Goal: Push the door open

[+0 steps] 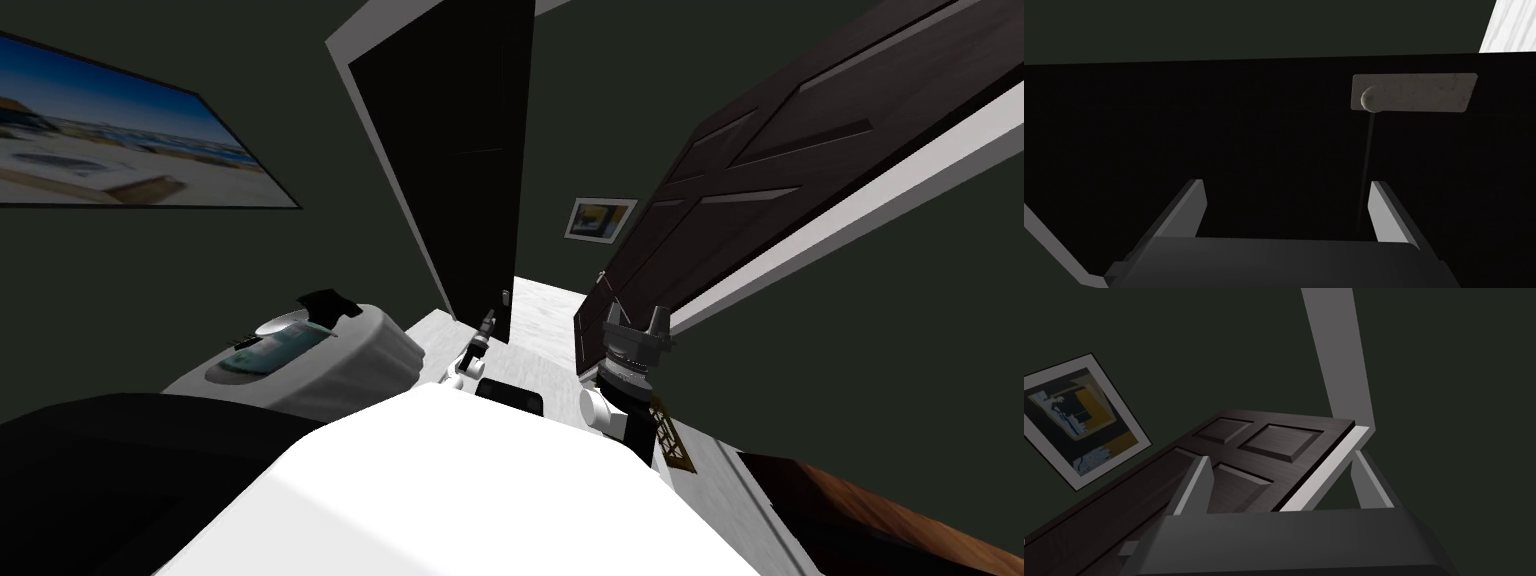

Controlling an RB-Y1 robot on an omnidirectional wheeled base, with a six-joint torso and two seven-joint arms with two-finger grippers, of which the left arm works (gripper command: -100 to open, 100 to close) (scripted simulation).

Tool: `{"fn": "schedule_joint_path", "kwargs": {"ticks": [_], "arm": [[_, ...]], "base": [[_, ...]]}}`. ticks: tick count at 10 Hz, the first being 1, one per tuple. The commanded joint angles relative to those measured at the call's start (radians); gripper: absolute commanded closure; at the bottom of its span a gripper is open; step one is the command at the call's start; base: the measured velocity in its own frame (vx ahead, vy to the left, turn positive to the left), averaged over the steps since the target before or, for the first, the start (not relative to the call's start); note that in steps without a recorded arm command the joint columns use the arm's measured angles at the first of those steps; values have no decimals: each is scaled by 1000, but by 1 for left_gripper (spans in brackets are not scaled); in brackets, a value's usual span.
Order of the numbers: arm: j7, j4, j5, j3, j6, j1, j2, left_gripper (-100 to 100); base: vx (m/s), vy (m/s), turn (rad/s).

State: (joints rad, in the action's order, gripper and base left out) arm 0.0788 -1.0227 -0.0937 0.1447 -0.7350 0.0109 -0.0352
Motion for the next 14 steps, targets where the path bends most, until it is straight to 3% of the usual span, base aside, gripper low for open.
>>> {"fn": "schedule_joint_path", "kwargs": {"ticks": [1, 14], "arm": [[2, 41, -3, 1, -10, -19, 5, -100], [12, 364, -46, 42, -54, -159, 53, -100]], "base": [[41, 48, -19], [74, 72, -36]]}}
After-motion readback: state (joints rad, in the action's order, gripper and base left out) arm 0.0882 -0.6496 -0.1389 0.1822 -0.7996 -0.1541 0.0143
